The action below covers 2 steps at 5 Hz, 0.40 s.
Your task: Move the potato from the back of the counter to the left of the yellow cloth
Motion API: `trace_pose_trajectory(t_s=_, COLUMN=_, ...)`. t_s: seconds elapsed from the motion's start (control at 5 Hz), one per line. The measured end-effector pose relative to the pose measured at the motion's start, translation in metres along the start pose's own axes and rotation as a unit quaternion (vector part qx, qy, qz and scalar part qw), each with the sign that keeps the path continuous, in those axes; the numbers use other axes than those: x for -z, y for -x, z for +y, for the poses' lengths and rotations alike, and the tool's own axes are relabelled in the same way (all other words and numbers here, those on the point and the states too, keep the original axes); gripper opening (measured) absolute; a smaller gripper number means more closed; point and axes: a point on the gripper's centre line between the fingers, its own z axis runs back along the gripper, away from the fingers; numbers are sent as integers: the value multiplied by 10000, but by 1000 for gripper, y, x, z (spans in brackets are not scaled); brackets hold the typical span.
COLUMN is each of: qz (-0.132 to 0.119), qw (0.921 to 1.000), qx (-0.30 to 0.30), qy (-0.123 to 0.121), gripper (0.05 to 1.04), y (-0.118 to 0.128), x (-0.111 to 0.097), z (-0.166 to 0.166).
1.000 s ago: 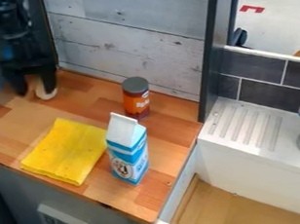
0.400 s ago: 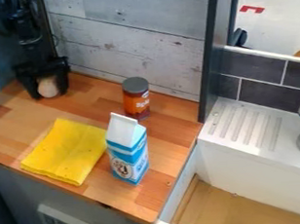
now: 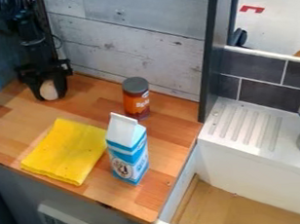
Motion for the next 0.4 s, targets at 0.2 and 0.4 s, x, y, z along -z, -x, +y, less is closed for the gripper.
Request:
trace_pose_trajectory(t_s=0.2, qz=349, qw=9988, qx=338, qy=-46, gripper=657, y=21, x=-2, z=2)
trace_pose_trajectory(t_s=0.4, qz=854, qw=9923, qx=897, qy=-80, gripper=657, y=56, x=-14, z=18)
